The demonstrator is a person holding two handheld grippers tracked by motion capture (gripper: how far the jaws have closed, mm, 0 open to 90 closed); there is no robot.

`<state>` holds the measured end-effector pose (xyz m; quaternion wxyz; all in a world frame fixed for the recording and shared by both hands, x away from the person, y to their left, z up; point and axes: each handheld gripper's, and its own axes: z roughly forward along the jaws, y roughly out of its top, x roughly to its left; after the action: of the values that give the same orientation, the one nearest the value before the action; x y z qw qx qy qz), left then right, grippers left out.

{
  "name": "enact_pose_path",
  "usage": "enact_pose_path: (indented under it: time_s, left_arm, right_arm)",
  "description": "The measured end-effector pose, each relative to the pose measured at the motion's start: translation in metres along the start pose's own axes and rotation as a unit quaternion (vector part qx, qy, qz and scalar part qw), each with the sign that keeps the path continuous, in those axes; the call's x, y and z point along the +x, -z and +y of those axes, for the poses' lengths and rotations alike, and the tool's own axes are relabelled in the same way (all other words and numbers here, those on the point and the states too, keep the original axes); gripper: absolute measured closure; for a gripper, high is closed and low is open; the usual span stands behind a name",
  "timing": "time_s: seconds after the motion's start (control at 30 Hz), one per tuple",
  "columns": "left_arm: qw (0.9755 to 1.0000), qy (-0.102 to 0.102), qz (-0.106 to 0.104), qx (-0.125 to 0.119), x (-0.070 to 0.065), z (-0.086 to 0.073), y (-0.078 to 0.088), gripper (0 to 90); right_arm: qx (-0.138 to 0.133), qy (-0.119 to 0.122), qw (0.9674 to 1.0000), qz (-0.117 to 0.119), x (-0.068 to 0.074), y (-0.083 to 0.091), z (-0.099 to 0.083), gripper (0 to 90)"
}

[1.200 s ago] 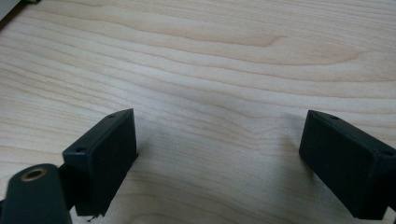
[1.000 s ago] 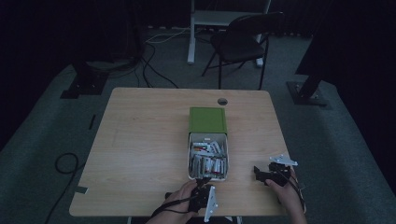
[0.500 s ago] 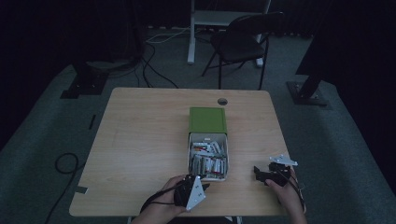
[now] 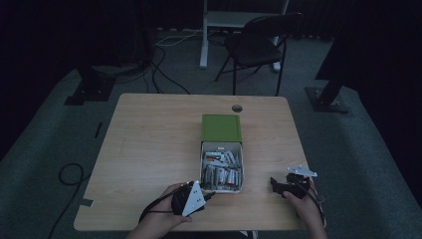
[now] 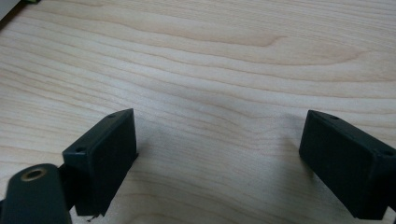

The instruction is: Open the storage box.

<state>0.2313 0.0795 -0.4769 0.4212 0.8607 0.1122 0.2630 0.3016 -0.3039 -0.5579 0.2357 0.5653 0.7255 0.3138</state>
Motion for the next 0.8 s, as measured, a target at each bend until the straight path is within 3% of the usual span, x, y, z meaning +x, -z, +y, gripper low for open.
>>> enact_pose_path:
  time_s: [0.17, 0.47, 0.8]
  left_arm:
    - [0.9996, 0.024, 0.000, -0.015, 0.008, -0.004, 0.010, 66.9]
    - [0.9985, 0.043, 0.026, -0.019, 0.024, -0.014, 0.024, 66.9]
    - [0.9951, 0.076, 0.060, -0.020, 0.039, -0.031, 0.033, 66.9]
  right_arm:
    - [0.000, 0.000, 1.0000, 0.000, 0.000, 0.000, 0.000, 10.7]
    - [0.000, 0.000, 1.0000, 0.000, 0.000, 0.000, 0.000, 10.7]
    - [0.000, 0.000, 1.0000, 0.000, 0.000, 0.000, 0.000, 10.7]
